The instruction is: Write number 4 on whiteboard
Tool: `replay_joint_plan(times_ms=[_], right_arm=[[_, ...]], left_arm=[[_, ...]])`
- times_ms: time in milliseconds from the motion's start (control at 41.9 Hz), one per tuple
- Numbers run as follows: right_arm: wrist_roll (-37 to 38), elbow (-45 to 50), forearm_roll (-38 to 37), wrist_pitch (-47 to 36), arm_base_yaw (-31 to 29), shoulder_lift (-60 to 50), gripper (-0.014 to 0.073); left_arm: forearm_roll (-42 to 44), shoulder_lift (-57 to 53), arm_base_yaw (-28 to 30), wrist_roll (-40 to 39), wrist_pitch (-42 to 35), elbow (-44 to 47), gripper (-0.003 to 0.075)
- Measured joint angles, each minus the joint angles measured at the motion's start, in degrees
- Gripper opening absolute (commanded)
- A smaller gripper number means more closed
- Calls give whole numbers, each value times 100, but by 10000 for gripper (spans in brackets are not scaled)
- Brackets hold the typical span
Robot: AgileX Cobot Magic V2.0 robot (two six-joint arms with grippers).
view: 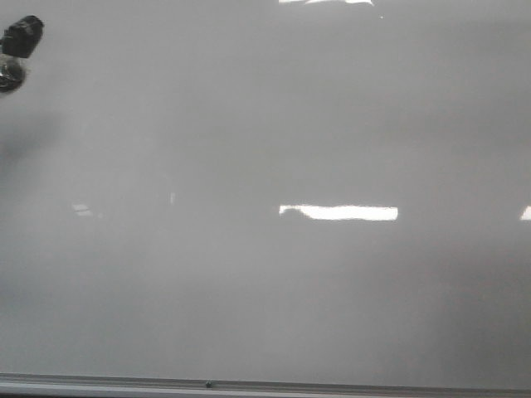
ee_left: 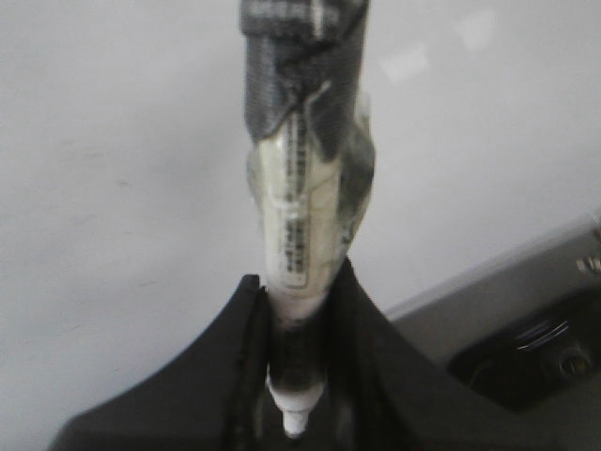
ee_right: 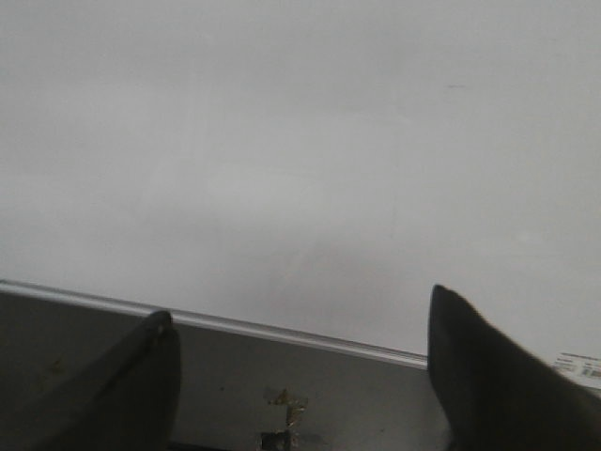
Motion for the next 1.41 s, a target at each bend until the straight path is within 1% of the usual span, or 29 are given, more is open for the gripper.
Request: replay_joint_plan(times_ms=[72,119,215,334,429,477,596,740,930,1073,1217,1312,1407], right_arm=[[-511,-155,395,149,0,124,569],[-911,-216,731,242,0,216,569],[-1937,-306,1350,413,79,362,569],[-3180,-408,1940,646,425,549,569],[-3835,-529,2116,736,844,705,569],[-4034,-602,2157,769,1105,788,569],[-4335,-802,2168,784,1812,1011,569],[-4496,-1073,2168,794,2469,1340,569],[-4509,-1497,2141,822,3117,1896,563],[-4509,-1787,2080,821,3541,2358,506],[-4509,-2031,2044,821,3785,2744,449],[-4509,-2082,2042,798,3805,2847,385],[-4509,-2082,2032,762,3805,2866,300]], left_arm=[[-391,-9,-219,619,610,-212,-10],[-588,-9,-325,956,864,-353,-10],[-1053,-9,-646,1573,1373,-626,-10],[-1181,-9,-1122,1979,1590,-890,-10],[-1190,-9,-1541,2121,1627,-990,-10],[-1190,-9,-1758,2147,1627,-1003,-10],[-1180,2,-2263,2181,1627,-1024,-10],[-1169,61,-2754,2189,1581,-1024,-10],[-1162,123,-3091,2202,1545,-1024,-10],[-1162,123,-3124,2215,1535,-1024,-10],[-1143,123,-3124,2219,1530,-1024,-10],[-1143,123,-3124,2219,1521,-1024,-10],[-1143,123,-3124,2219,1517,-1024,-10]])
